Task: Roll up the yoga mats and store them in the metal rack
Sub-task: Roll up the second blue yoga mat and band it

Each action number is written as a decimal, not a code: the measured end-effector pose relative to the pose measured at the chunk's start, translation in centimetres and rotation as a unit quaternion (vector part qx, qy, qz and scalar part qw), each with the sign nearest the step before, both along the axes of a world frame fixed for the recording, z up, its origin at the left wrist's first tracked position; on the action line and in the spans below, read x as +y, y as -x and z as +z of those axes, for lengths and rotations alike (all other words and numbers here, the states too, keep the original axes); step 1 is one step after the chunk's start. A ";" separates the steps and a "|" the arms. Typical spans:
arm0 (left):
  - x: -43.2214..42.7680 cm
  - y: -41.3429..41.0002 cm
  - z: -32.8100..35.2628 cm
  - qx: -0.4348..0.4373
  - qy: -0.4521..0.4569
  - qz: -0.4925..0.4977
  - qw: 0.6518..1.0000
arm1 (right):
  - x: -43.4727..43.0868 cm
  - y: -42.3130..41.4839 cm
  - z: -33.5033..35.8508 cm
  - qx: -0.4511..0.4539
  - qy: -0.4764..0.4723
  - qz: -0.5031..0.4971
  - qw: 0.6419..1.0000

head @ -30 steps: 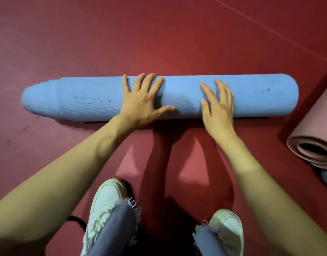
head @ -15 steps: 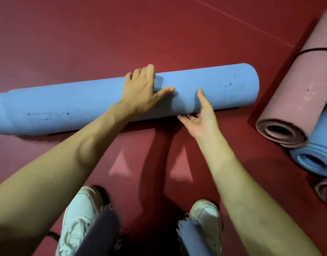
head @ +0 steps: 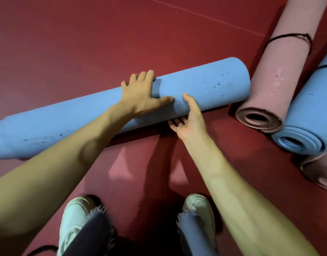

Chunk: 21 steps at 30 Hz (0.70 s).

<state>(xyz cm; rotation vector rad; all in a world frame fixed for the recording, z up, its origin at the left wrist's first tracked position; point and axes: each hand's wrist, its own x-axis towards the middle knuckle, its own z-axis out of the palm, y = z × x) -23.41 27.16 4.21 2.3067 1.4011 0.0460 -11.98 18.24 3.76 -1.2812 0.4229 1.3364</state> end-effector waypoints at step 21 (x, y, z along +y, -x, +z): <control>-9.0 -11.9 23.9 -0.343 0.146 -0.038 0.927 | -12.2 -12.7 26.9 -0.295 -0.100 0.011 0.950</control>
